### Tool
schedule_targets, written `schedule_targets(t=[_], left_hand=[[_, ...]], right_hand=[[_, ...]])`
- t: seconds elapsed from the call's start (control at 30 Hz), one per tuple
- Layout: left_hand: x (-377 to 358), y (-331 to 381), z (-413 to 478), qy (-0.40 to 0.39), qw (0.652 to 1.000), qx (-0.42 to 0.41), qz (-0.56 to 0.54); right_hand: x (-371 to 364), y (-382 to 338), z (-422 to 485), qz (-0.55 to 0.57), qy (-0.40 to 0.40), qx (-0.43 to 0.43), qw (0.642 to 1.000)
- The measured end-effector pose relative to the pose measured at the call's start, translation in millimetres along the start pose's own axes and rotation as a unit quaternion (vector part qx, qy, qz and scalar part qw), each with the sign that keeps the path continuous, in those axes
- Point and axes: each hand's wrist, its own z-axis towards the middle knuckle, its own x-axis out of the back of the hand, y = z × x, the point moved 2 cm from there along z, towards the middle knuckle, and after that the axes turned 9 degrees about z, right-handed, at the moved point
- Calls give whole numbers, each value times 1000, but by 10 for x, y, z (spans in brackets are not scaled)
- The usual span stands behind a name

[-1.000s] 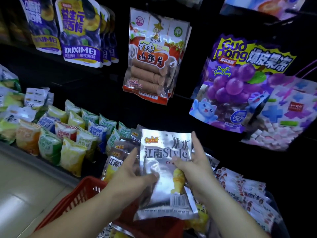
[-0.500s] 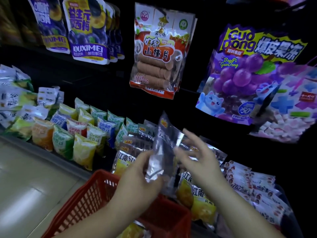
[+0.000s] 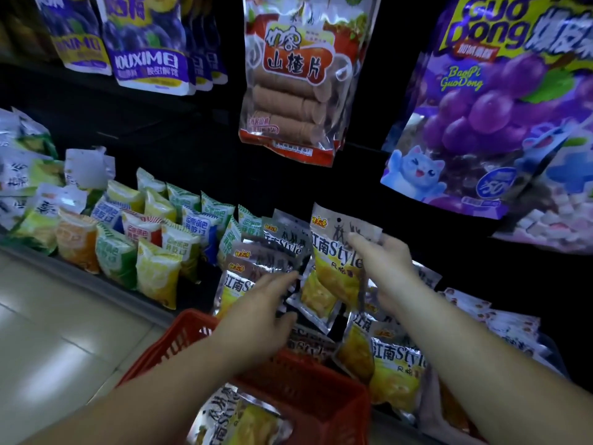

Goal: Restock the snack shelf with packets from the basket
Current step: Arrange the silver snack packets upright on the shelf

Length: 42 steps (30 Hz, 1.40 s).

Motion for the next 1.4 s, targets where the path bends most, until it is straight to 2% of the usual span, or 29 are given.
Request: schedule_targets(t=[0.13,0.27,0.4,0.57,0.63,0.73,0.77,0.8,0.9,1.1,1.17,1.23,1.3,1.4], left_hand=[[-26,-242,352,-29,996,88,-11],[-284,-417,672,-41,981,158,-103],[-585,-483,851,-56,985,134,-92],[-764,-447,890,-134,986,95,-36],[-759,-477,890,-157,985,75,16],[-720,-533,934,-146,987,49,53],[-709,-524,955,-140,987,39,63],[-711,-514,979,-134,989,30,63],[-745,-527,1068,-111,992,33,42],[-847,-680,1198,-96,993,64,-16],[-853,-717,1200,-93,993,70,-20],[-854,-745,1195,-90,994,66,-14],[-847,-794,1189,-84,994,67,-7],[-793,-814,1175,-72,994,76,3]], right_hand=[[-19,455,224,-62,-62,-61,994],[87,996,363,-185,-140,-122,965],[138,1382,356,-307,-282,-210,884],[16,1275,308,-278,-350,-258,856],[-1,1172,375,-266,-330,-246,872],[2,1169,696,-233,-162,-136,949],[11,1215,822,-240,-109,-91,960],[17,1280,952,-269,-79,-40,959],[42,1528,1283,-444,-51,44,893],[66,1841,1663,-501,-24,23,865],[52,1861,1676,-508,-9,47,860],[52,1851,1667,-483,6,57,874],[66,1808,1646,-428,-4,44,903],[118,1536,1584,-359,-19,69,931]])
